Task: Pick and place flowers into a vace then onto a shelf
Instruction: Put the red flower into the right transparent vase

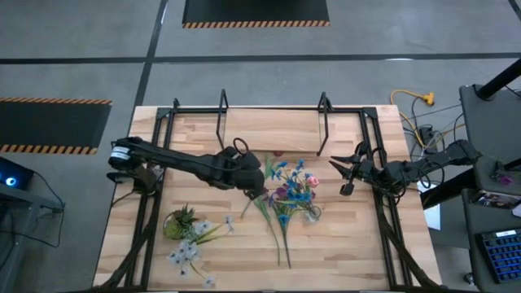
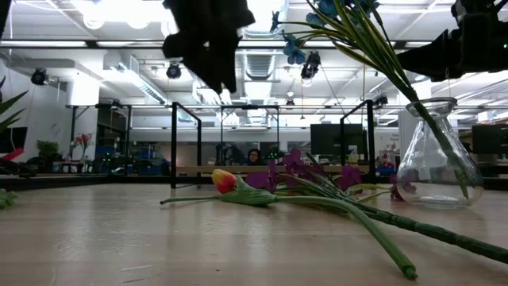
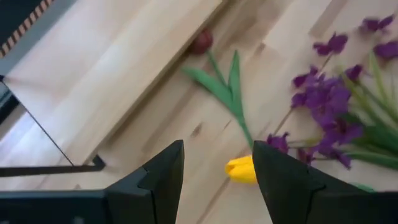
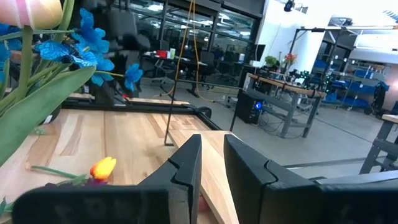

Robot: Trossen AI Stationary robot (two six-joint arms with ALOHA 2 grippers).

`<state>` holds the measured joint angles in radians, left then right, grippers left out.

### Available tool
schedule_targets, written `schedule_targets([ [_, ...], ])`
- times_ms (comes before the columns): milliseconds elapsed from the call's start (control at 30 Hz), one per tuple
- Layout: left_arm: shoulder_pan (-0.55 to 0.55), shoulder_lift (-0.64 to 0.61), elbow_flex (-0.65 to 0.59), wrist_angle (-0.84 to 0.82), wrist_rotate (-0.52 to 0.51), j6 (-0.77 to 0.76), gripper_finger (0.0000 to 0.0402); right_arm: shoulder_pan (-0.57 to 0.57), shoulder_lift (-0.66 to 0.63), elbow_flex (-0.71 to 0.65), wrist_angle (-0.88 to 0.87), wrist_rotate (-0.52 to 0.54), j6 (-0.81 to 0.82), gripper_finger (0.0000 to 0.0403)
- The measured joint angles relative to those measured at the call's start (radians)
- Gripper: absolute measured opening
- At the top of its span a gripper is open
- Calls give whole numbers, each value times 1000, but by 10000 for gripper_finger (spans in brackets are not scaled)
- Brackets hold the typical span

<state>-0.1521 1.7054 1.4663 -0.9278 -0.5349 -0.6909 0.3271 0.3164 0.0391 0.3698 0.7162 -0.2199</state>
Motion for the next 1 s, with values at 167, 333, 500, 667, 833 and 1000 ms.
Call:
schedule_targets([
  [167,2,0,-91,74,82,9,174,0,0,0,0,0,0,59],
  [333,3,1,-170,180,101,25,174,0,0,0,0,0,3,59],
  [500,11,2,-227,285,171,27,174,0,0,0,0,0,3,59],
  [667,11,10,-239,307,226,27,174,0,1,0,0,0,3,59],
  [833,9,36,-240,309,270,27,174,0,1,0,0,0,3,59],
  [1000,9,93,-240,311,363,27,174,0,1,0,-1,0,3,59],
])
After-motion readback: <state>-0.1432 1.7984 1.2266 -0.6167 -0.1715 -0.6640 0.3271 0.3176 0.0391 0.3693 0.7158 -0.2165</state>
